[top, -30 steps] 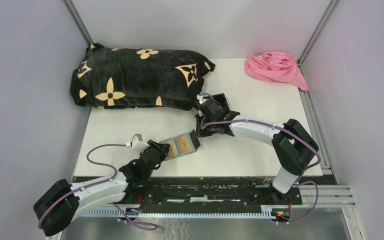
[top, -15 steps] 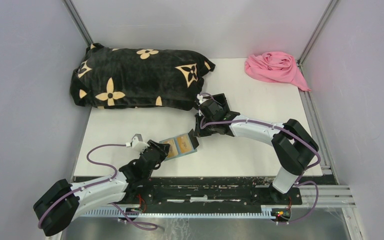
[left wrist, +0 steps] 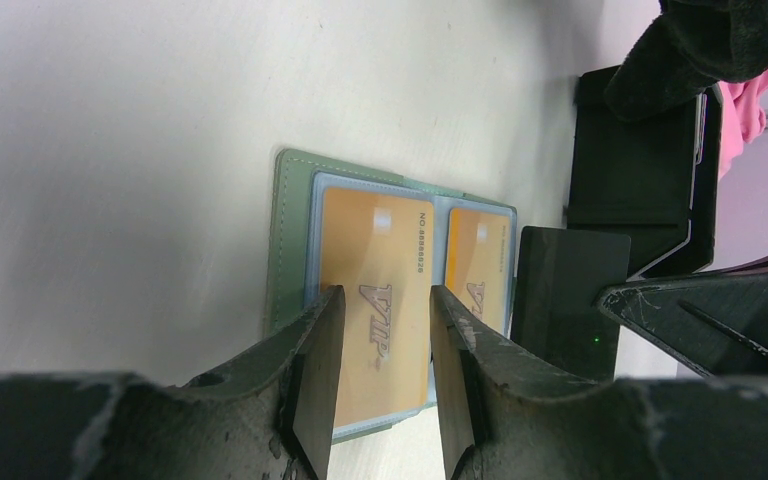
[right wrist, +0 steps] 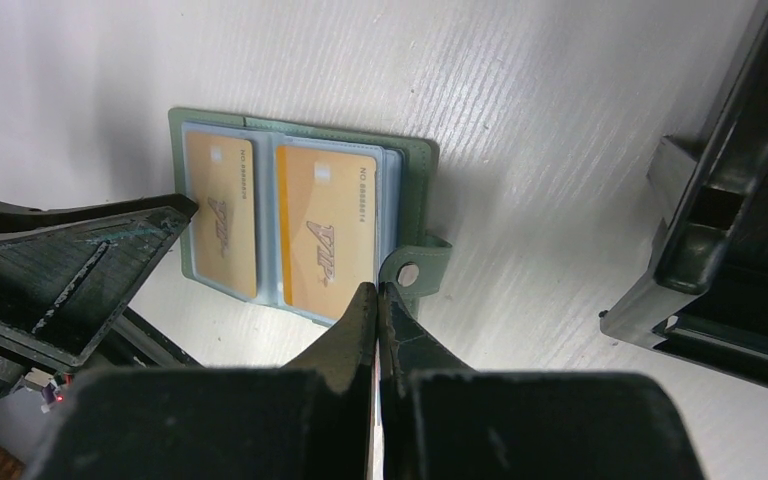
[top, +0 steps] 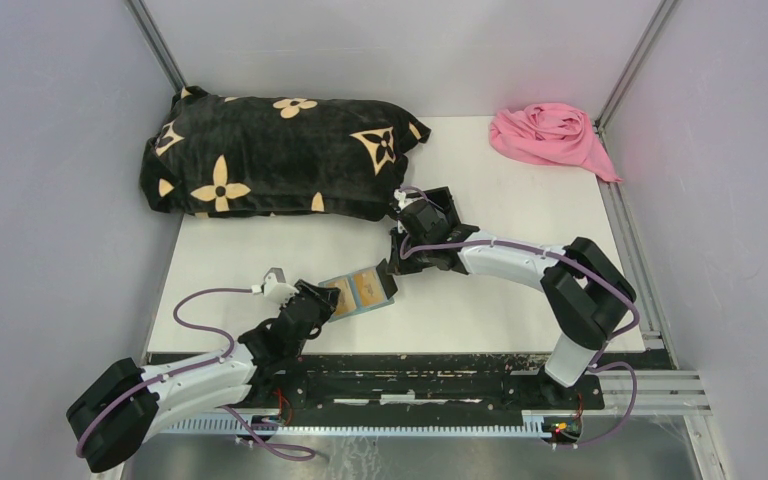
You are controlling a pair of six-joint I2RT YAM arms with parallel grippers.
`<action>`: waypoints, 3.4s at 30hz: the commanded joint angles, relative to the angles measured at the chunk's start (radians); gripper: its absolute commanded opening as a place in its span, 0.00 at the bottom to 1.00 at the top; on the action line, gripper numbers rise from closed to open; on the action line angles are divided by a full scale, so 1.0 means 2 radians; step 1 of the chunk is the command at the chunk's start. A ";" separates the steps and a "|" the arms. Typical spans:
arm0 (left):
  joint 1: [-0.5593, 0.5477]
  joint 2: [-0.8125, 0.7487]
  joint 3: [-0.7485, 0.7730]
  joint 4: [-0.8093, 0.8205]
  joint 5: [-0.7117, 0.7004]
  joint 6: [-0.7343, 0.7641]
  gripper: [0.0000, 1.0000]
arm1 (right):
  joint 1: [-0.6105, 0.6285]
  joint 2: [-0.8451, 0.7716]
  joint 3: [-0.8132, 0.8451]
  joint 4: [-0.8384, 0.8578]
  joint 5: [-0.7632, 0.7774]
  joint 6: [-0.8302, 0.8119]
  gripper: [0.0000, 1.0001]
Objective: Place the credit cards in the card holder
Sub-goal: Turn over the card slot in the card holder.
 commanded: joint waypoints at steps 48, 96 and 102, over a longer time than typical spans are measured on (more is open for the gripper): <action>0.001 -0.003 -0.002 -0.045 0.006 -0.006 0.43 | 0.007 -0.023 -0.044 0.147 -0.025 0.089 0.01; 0.001 -0.082 0.075 -0.212 -0.035 0.029 0.06 | 0.056 0.031 0.012 0.134 -0.009 0.080 0.01; 0.001 -0.056 0.070 -0.187 -0.026 0.028 0.04 | 0.048 0.019 0.011 0.134 -0.015 0.076 0.01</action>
